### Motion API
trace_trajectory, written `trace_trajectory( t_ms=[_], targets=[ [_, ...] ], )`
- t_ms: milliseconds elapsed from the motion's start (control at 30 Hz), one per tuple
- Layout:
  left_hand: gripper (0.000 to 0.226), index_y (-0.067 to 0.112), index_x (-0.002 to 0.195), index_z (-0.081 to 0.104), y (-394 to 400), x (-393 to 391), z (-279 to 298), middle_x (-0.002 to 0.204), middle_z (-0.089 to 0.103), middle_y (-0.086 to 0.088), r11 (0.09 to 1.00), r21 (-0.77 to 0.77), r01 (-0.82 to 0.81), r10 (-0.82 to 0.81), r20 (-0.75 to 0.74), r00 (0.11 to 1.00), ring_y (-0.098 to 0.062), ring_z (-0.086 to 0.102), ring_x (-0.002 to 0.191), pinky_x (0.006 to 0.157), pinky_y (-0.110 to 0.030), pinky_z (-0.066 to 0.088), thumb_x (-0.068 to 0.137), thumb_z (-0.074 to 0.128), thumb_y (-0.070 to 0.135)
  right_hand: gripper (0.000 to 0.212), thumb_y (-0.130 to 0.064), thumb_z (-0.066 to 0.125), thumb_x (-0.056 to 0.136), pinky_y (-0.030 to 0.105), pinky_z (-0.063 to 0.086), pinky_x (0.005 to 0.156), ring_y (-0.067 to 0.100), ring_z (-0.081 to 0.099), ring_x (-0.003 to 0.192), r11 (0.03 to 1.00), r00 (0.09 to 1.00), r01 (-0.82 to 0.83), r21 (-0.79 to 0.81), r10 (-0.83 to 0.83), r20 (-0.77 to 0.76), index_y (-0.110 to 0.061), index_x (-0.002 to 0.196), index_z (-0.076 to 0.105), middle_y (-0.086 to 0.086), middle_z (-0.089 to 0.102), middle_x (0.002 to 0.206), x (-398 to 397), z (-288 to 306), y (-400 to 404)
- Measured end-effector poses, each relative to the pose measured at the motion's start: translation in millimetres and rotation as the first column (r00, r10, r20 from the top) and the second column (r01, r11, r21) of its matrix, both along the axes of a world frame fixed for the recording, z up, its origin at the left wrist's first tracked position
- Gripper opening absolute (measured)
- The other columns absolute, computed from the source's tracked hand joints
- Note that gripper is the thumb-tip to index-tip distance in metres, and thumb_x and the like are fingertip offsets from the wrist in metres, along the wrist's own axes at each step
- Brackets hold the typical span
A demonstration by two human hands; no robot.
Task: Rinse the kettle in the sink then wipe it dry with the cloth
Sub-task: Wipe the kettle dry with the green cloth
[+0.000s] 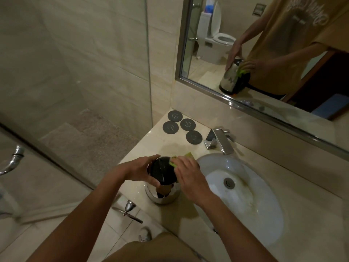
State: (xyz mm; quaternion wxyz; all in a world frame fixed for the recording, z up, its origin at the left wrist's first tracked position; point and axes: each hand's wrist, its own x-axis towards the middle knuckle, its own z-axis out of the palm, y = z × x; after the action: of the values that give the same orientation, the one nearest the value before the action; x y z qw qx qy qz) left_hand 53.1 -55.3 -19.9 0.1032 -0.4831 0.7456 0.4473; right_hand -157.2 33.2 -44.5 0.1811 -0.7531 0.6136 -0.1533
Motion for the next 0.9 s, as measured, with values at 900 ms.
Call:
trace_trajectory(
  t_ms=[900],
  targets=[
    [0.076,0.031,0.124,0.054,36.5,16.5,-38.1,0.104,0.068,0.015,0.960,-0.122,-0.250,0.211,-0.270,0.940,0.003,0.063,0.091,0.079,-0.017,0.049,0.059,0.075,0.066,0.022,-0.021,0.075,0.083,0.038,0.037,0.113,0.022,0.050,0.120,0.859,0.899,-0.399,-0.320,0.297,-0.323,-0.010,0.102,0.074,0.007,0.067,0.117,41.4,11.8,-13.5]
  ],
)
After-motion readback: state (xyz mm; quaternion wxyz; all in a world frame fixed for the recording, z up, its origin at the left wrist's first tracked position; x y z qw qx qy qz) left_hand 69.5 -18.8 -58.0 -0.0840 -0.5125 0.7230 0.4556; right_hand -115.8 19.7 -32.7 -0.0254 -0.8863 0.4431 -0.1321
